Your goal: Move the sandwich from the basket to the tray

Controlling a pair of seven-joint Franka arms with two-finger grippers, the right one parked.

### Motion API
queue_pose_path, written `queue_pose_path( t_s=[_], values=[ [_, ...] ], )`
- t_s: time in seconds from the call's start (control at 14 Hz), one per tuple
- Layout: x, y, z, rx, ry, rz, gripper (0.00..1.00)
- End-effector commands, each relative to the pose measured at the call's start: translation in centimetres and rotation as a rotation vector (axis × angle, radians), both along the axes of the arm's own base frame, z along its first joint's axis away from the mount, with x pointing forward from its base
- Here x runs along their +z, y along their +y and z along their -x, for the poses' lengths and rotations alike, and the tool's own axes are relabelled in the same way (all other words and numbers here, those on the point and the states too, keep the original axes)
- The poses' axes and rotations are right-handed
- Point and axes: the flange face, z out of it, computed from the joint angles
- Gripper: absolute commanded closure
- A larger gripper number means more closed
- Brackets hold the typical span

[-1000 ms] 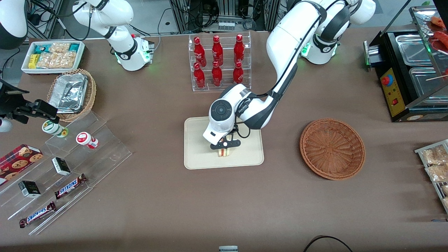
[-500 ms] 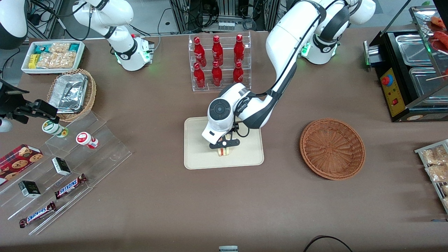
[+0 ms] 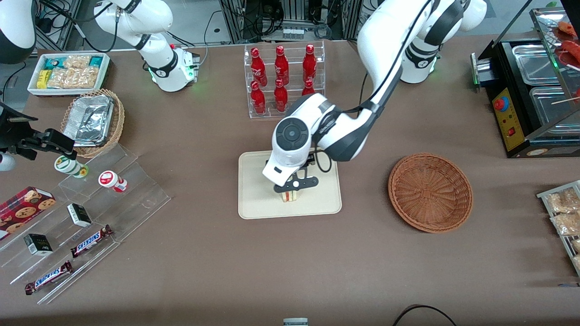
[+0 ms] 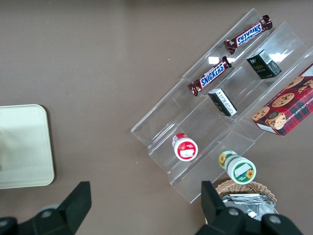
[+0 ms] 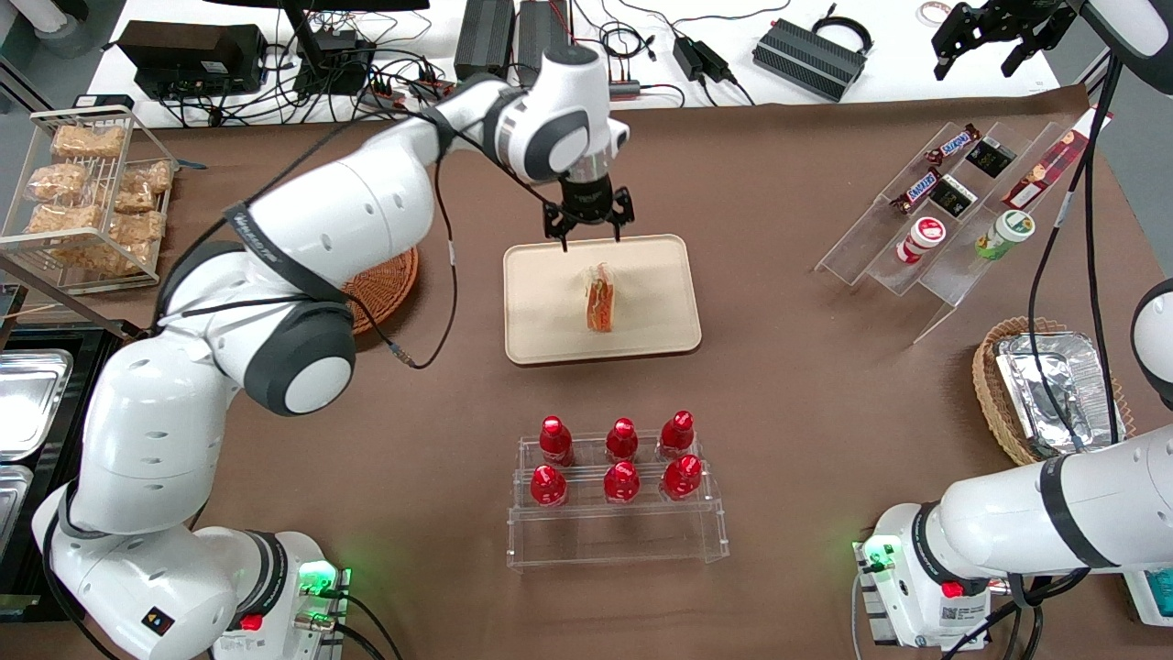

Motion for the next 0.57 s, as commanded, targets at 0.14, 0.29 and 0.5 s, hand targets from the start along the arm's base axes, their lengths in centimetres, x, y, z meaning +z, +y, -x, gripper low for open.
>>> queue_pose_path(
  t_s=[0.14,0.29,0.5],
  values=[
    [3.5,5.2,-1.8,-0.137,0.052,0.002,0.0],
    [4.5,7.8,-3.2,-0.13,0.063,0.007,0.0],
    [6.4,10.6,-3.4,-0.152,0.073,-0.041,0.0]
  ],
)
